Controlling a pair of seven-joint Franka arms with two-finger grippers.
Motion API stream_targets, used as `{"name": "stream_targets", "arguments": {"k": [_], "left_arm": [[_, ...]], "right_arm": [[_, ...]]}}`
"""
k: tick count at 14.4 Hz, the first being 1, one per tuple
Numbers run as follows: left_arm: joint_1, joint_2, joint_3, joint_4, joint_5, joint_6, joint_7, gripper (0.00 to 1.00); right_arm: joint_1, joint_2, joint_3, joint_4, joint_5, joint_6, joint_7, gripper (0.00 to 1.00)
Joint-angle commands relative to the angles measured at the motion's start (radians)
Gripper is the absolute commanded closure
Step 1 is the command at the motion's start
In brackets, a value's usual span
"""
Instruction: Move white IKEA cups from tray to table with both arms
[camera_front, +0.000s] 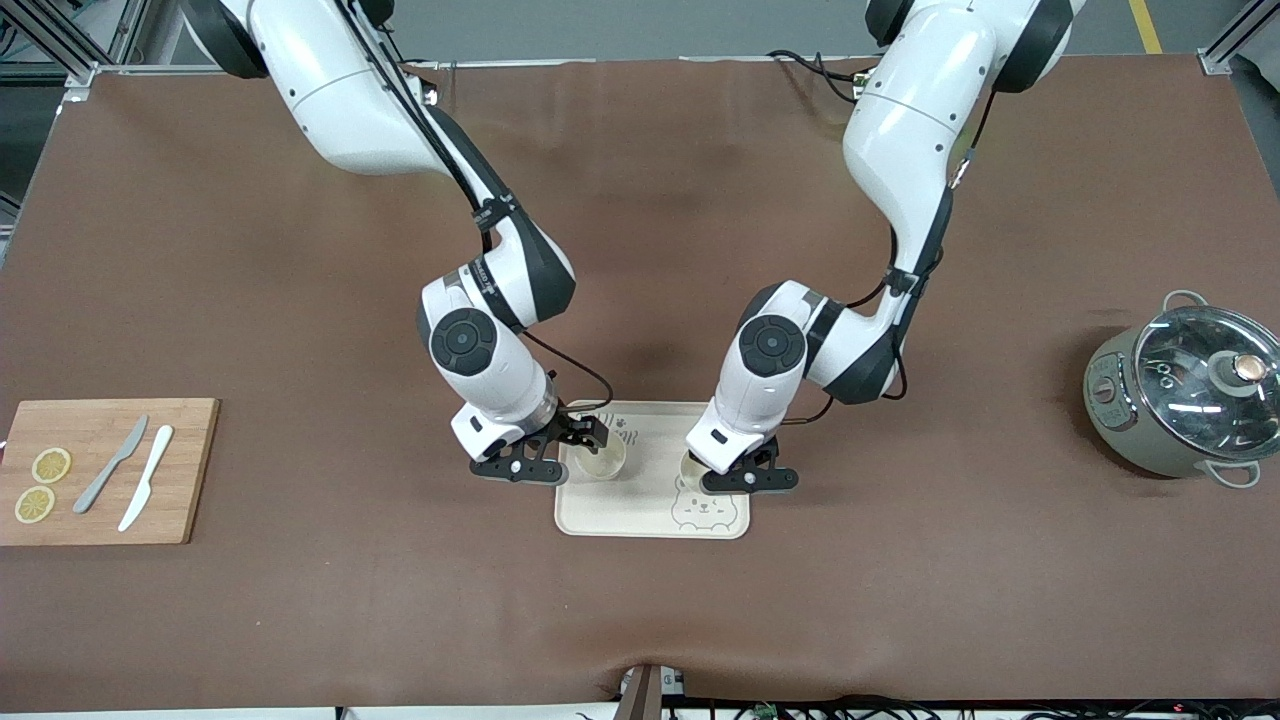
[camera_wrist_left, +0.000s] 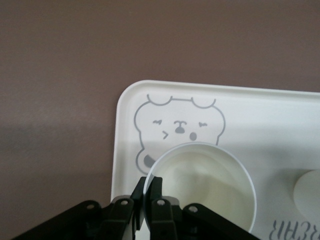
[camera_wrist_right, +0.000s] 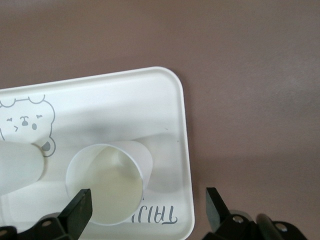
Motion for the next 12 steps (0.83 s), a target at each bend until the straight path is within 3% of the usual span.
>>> {"name": "stream_targets", "arguments": {"k": [1, 4, 9, 12], "left_arm": [[-0.001, -0.093, 0.000, -0.016, 0.030, -0.123, -0.027, 1.00], [0.008, -0.175, -0.001, -0.057, 0.030, -0.219, -0.016, 1.00], [0.061, -0.399, -0.003, -0.314, 0.030, -0.187, 0.077, 1.00], [0.120, -0.543, -0.005, -0.523, 0.030, -0.055, 0.158, 1.00]], "right_arm": [[0.015, 0.030, -0.011, 0.032, -0.023, 0.002, 0.021, 0.00], [0.015, 0.038, -0.011, 0.030, -0.039, 0.002, 0.021, 0.00], [0.027, 0.049, -0.012, 0.029, -0.065, 0.014, 0.030, 0.00], [0.035, 0.059, -0.012, 0.024, -0.068, 0.032, 0.030, 0.00]]}}
